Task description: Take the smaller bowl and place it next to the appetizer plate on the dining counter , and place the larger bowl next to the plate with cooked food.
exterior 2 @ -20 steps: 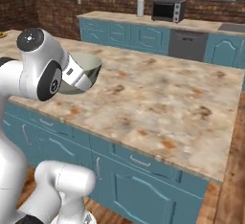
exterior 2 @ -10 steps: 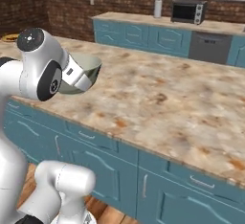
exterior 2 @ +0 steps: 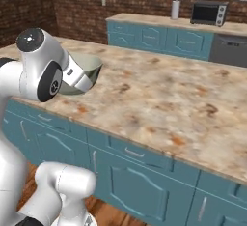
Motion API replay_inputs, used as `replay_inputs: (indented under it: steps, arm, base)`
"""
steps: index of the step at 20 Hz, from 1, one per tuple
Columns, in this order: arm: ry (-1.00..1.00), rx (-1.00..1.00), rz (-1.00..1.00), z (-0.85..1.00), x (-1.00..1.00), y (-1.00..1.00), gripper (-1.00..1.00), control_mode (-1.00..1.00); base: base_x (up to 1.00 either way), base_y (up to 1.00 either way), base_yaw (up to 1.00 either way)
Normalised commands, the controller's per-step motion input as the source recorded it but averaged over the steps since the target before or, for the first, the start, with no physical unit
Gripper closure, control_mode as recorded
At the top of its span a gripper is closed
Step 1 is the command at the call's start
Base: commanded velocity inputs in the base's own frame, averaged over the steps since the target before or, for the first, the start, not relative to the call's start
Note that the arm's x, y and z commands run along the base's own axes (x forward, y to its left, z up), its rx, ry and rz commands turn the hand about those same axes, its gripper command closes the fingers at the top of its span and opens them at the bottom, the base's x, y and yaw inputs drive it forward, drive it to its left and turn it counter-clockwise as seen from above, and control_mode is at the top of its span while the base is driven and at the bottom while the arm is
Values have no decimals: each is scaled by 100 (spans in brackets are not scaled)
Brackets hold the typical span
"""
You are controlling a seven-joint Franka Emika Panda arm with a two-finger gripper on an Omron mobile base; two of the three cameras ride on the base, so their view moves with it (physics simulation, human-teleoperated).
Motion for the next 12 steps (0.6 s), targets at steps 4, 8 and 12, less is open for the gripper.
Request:
replay_inputs:
  steps: [4, 8, 12]
  arm:
    - [0, 0, 0, 0, 0, 0, 100, 100]
    - [0, 0, 0, 0, 0, 0, 100, 100]
    - [0, 0, 0, 0, 0, 0, 100, 100]
  base:
    - [37, 100, -12]
    - [34, 100, -18]
    - [5, 100, -23]
